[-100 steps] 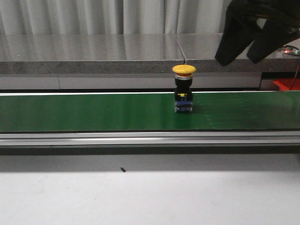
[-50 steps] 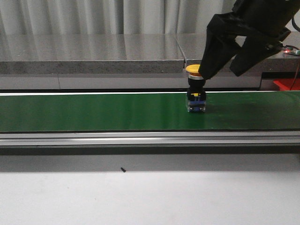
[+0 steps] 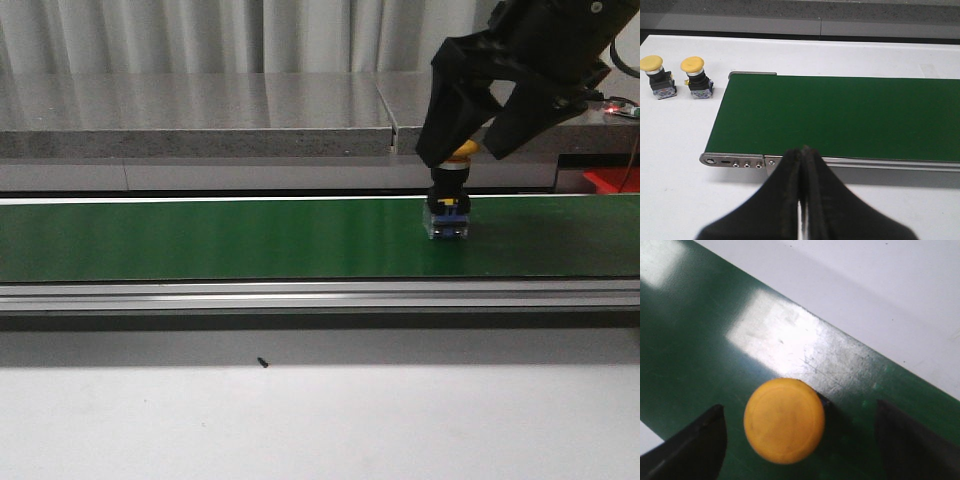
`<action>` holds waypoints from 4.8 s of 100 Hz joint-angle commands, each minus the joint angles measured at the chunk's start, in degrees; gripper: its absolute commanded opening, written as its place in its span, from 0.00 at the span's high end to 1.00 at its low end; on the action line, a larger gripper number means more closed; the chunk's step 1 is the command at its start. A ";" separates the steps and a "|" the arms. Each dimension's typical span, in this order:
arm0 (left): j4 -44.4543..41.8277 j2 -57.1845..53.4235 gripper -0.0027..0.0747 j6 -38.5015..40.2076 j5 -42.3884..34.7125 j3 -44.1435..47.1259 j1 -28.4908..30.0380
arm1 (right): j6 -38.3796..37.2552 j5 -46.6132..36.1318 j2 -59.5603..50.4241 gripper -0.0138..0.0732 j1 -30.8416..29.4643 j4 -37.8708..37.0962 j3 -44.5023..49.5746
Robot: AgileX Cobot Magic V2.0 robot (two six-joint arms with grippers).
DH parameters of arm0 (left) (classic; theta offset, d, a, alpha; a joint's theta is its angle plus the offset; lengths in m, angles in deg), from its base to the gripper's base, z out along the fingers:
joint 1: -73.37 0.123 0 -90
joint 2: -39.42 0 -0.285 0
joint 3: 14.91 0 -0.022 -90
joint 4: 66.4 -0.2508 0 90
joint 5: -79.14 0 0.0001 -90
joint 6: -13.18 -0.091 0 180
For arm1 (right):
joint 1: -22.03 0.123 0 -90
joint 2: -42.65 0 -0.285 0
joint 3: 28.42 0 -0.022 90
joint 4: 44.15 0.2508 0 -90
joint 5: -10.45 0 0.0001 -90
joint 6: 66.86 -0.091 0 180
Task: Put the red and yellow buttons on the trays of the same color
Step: 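Lower the right gripper onto the yellow button at the belt end and close, then carry the yellow button with the right gripper into the yellow tray and open, then move the right gripper back over the belt end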
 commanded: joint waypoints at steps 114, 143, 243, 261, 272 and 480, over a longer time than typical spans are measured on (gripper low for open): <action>0.76 0.35 0.99 0.07 -3.73 -1.68 -0.46 | -3.28 7.84 -18.26 0.56 -22.58 -2.34 -1.40; 0.76 0.35 0.99 0.07 -3.73 -1.68 -0.46 | -3.22 3.28 -19.23 0.56 -42.39 0.16 0.23; 0.76 0.35 0.99 0.07 -3.73 -1.68 -0.46 | -2.25 -5.08 6.47 0.56 -52.81 7.14 0.23; 0.76 0.35 0.99 0.07 -3.73 -1.68 -0.46 | 0.28 -4.17 7.63 0.56 -52.81 10.27 0.23; 0.76 0.35 0.99 0.07 -3.73 -1.68 -0.46 | 0.72 -3.38 8.30 0.56 -52.67 10.62 0.23; 0.76 0.35 0.99 0.07 -3.73 -1.68 -0.46 | 12.20 -2.55 -17.60 0.23 -25.44 17.55 -0.04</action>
